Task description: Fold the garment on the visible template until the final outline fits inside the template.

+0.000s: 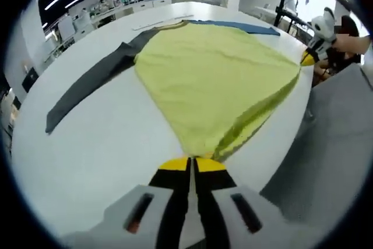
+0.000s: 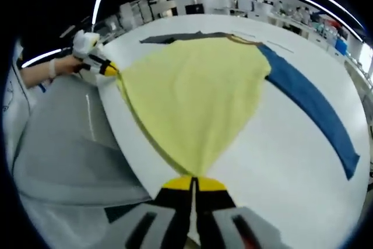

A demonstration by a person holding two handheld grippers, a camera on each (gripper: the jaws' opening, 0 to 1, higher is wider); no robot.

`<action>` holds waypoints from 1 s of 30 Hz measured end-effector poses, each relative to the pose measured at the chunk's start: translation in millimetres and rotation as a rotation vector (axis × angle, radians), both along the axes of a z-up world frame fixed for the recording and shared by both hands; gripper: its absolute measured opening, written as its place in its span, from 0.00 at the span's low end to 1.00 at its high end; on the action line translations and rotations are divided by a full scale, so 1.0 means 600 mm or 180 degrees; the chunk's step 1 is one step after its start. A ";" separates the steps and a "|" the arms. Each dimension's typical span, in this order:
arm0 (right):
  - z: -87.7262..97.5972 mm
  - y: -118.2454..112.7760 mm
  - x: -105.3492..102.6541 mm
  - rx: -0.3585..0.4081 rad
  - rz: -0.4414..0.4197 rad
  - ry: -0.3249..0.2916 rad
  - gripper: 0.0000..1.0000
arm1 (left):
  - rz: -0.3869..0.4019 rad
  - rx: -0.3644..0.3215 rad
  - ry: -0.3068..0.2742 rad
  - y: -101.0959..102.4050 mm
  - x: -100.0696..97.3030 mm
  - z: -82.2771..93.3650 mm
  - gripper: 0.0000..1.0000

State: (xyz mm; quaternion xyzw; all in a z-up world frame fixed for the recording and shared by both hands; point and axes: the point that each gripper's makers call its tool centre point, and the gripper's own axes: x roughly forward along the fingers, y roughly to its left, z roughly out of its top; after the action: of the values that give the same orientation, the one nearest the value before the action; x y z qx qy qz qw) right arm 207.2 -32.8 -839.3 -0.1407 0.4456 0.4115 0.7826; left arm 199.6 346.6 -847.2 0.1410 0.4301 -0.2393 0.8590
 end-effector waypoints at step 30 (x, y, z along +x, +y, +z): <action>0.031 -0.041 0.069 0.0211 -0.0345 -0.0677 1.00 | 0.0005 -0.0847 -0.0158 -0.066 0.005 0.034 0.99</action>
State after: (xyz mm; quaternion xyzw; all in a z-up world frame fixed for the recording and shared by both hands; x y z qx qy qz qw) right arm 248.7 -57.6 -820.4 -0.1333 0.3531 0.3659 0.8507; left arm 202.4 307.1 -827.0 0.0314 0.3732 -0.2900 0.8807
